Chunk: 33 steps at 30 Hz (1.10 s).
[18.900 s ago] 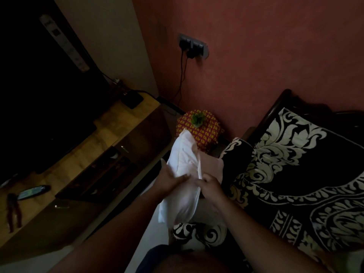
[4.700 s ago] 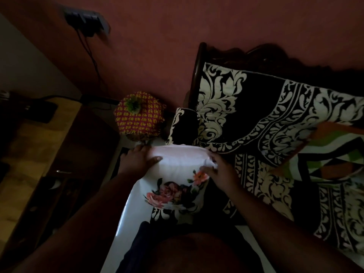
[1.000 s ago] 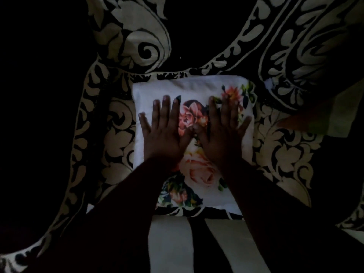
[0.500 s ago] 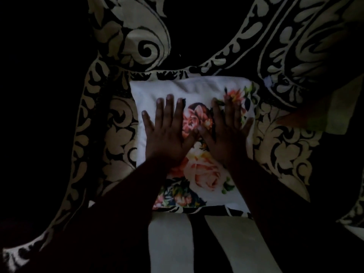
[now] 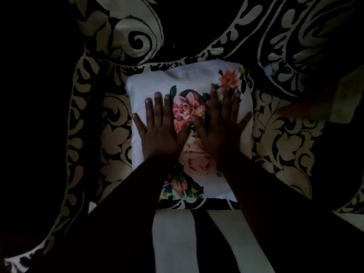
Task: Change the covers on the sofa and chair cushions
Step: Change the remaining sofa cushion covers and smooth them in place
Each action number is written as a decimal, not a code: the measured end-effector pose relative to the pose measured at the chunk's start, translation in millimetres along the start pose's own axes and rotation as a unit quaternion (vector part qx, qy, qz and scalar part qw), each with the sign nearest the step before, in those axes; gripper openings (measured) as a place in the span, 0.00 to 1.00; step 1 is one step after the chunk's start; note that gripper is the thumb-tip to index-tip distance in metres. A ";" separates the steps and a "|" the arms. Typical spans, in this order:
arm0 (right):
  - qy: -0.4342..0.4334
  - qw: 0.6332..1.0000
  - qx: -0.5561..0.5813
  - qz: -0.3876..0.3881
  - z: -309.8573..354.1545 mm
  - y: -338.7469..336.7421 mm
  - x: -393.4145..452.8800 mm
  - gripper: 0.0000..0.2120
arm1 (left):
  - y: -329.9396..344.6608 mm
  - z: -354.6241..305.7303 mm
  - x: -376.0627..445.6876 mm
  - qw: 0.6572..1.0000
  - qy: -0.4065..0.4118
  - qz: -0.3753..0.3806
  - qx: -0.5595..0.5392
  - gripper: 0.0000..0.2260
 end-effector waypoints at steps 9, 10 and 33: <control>-0.005 0.999 0.036 0.004 -5.2 -8.7 8.8 0.40 | -10.1 -9.5 5.4 1.000 -0.003 -0.001 -0.020 0.39; -0.007 0.999 0.035 0.004 -5.3 -13.3 3.0 0.40 | -16.4 -11.1 -0.5 1.000 0.001 -0.001 -0.026 0.39; 0.014 0.998 0.065 0.021 -72.1 -61.4 -127.4 0.48 | -57.0 39.2 -119.1 0.982 0.153 0.107 0.009 0.55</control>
Point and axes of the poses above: each hand's wrist, its own x-axis towards the middle knuckle, its own y-axis out of the palm, z = x × y, the point moved 8 cm from there along x, towards the middle knuckle, and after that the axes turned 1 degree about -z, right-handed, at the moved point
